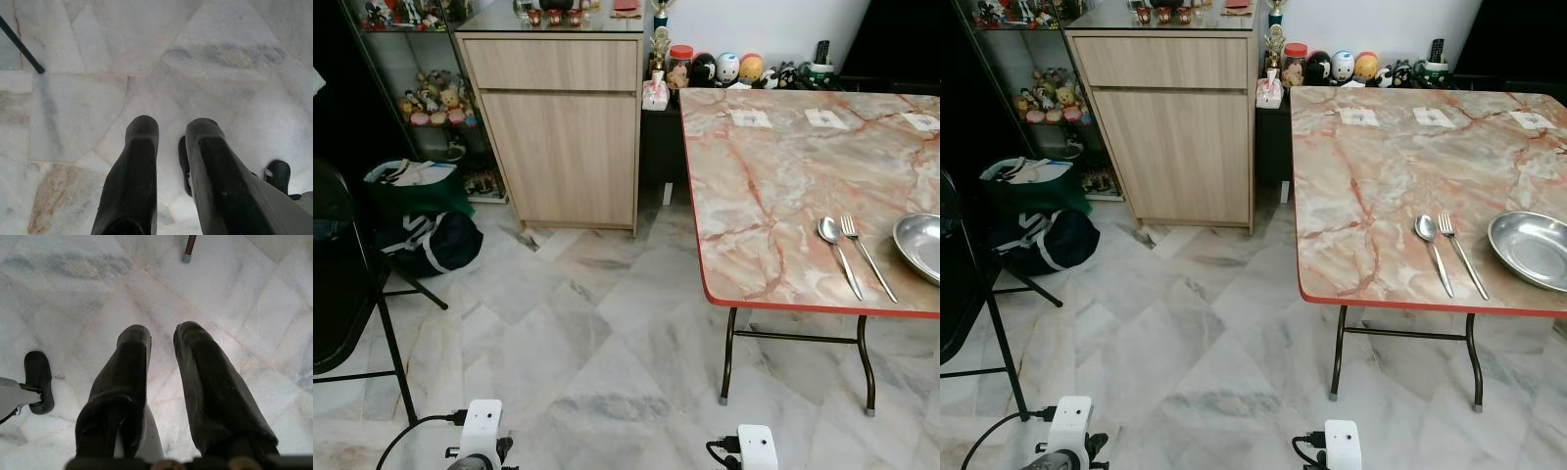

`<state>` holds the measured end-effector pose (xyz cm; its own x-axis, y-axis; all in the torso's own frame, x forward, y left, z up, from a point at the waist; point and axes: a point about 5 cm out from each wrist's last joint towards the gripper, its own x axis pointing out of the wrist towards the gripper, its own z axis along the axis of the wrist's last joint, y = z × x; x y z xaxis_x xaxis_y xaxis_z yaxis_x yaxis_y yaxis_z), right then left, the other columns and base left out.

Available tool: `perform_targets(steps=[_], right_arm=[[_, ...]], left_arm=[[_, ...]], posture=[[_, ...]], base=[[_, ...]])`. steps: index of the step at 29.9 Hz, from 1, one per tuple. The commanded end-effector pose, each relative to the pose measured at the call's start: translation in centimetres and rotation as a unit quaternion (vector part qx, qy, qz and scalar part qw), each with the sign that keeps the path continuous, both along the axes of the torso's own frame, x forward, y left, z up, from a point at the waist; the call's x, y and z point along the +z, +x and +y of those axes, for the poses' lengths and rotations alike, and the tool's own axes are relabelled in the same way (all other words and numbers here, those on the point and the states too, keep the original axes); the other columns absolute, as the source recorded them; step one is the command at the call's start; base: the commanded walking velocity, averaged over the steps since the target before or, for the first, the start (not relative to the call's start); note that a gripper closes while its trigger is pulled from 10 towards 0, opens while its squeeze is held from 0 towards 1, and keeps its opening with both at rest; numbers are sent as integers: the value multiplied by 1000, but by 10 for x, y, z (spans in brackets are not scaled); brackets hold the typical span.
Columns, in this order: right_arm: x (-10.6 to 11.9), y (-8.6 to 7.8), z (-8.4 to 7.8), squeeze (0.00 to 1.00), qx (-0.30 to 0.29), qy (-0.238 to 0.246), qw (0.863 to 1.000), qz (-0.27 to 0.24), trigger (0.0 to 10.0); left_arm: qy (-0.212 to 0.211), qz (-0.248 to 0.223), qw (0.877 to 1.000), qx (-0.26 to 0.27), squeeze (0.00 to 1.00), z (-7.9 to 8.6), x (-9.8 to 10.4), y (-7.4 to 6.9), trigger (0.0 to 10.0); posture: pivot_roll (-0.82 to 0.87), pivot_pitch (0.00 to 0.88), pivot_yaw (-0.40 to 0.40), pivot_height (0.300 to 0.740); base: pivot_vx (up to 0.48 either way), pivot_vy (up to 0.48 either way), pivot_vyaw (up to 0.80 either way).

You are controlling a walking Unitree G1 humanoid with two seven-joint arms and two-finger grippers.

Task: Setting the table

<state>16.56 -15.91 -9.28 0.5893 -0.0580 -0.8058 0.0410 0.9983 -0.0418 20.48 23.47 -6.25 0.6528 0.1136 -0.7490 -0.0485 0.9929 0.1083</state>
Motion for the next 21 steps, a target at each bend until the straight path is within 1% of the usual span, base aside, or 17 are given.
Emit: perform_targets(steps=[1,21], right_arm=[[15,31,-21,0,-27,65,997,-14,10000],[15,31,-21,0,-27,65,997,-14,10000]], left_arm=[[-13,52,999,-10,0,-1,-14,-25,10000],[-13,52,999,-10,0,-1,-14,-25,10000]], posture=[[154,0,-92,740],[154,0,-92,740]], base=[[0,0,0],[0,0,0]])
